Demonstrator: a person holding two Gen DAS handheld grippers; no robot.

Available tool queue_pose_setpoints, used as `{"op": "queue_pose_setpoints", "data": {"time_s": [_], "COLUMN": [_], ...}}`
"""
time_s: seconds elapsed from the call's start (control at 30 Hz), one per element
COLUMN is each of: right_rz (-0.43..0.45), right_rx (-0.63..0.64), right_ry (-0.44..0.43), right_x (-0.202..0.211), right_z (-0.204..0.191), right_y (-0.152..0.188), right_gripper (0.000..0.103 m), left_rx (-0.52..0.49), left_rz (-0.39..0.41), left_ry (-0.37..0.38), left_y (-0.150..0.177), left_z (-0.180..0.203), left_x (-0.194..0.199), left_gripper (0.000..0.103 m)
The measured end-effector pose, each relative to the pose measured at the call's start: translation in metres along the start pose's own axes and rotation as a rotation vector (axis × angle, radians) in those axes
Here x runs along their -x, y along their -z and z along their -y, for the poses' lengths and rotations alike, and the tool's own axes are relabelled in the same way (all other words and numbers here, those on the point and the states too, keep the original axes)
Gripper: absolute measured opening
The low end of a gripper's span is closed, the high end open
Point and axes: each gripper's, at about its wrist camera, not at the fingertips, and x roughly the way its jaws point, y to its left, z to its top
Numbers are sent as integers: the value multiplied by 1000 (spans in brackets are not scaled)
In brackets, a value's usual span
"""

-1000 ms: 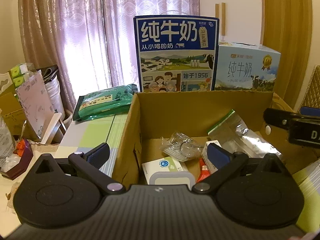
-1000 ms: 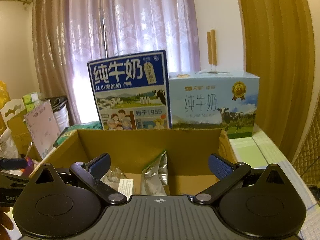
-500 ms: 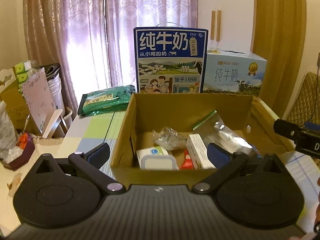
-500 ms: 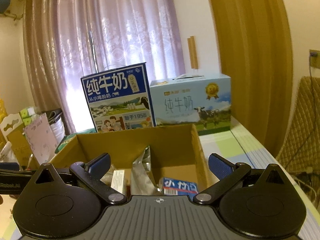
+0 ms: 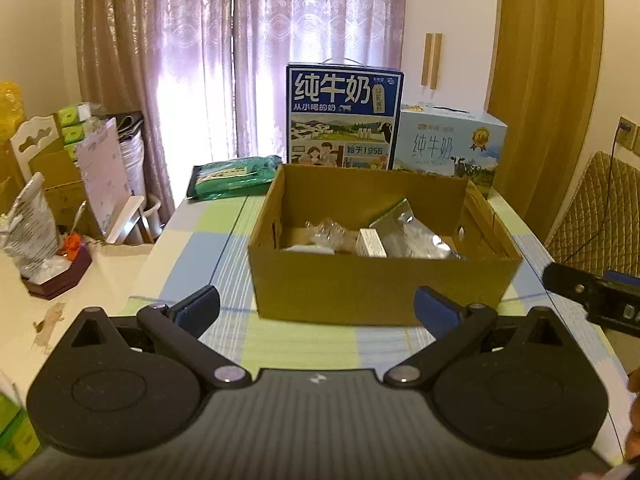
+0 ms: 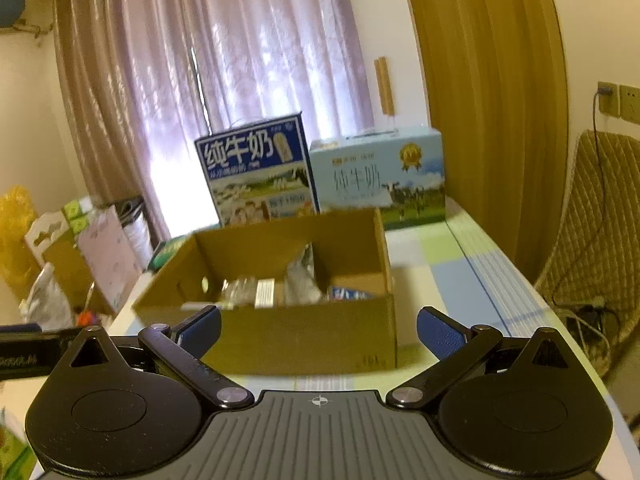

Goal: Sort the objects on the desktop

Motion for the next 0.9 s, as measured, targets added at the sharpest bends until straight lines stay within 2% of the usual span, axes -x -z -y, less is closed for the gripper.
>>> {"op": "queue_pose_setpoints", "data": {"time_s": [0.27,0.4,0.9], "right_rz": [-11,-11,-49], "right_rx": [-11,26,88], "right_ry": [14,6,1], "right_x": [65,89,137], "right_z": [4,-2,-11], "right_y": [7,7,10], "right_gripper": [101,101,101], "left_rx": [44,51,38], "left_rz": [-13,-10,-2], "left_ry": [-5,-1,5], "left_y": [24,33,47], "left_z": [8,16,32], "left_x": [55,78,123], "left_gripper": [102,102,102]}}
